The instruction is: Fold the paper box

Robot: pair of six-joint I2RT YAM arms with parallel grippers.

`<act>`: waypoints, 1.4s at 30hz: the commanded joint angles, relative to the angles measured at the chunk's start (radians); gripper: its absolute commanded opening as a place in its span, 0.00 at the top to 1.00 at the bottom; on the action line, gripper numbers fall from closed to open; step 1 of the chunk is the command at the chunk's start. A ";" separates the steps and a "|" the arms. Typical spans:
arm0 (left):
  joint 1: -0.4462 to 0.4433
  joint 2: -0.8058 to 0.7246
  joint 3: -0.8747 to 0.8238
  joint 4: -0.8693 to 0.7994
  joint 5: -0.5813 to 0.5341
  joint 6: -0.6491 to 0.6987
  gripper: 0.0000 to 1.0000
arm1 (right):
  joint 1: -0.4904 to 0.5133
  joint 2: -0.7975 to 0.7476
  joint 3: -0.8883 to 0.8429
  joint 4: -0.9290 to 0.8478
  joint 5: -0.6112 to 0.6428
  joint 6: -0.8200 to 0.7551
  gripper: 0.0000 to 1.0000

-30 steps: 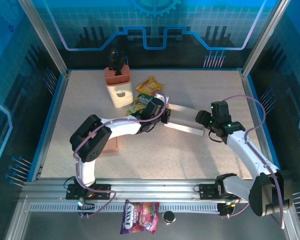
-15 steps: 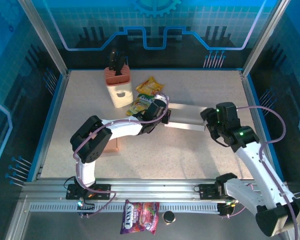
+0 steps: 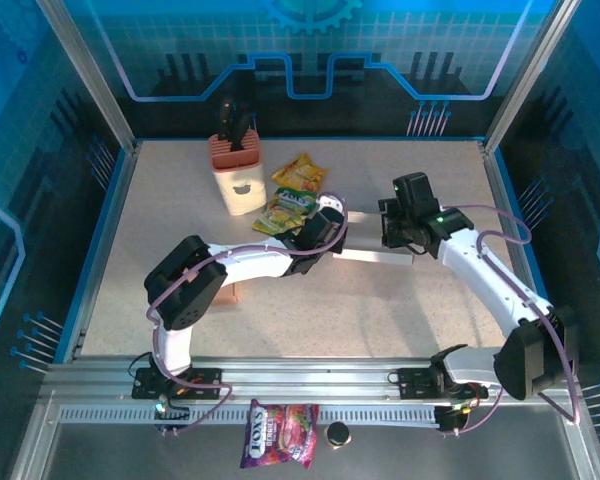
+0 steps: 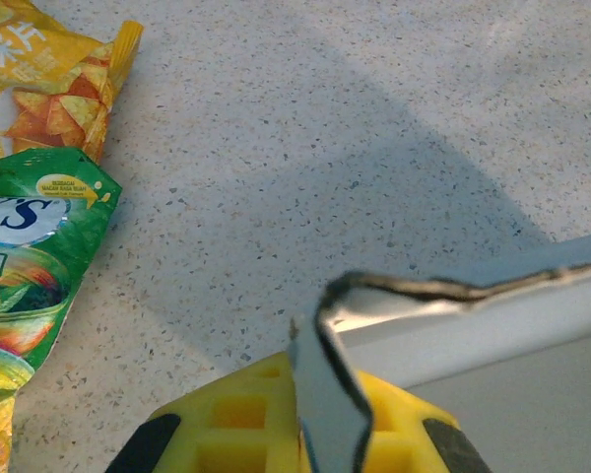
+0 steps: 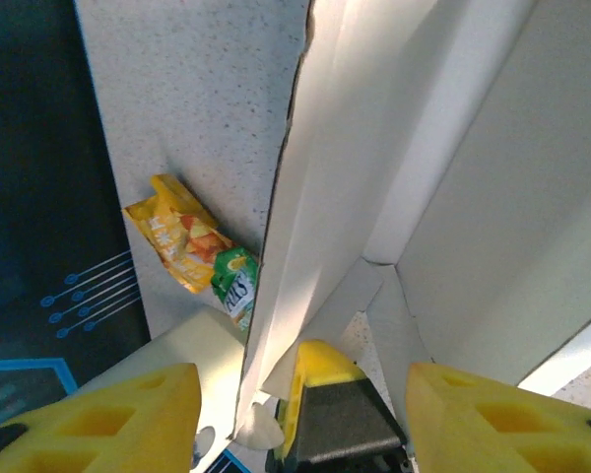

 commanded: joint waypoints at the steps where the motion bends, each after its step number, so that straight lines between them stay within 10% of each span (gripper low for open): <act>1: -0.016 0.017 0.024 -0.060 -0.037 -0.023 1.00 | 0.010 0.020 0.044 0.010 0.005 0.065 0.46; 33: -0.030 -0.003 -0.007 -0.037 -0.052 -0.029 1.00 | -0.062 0.075 -0.072 0.134 -0.126 0.064 1.00; 42: -0.030 -0.116 -0.047 -0.090 0.001 -0.074 0.58 | -0.059 0.022 -0.119 0.136 -0.127 0.068 1.00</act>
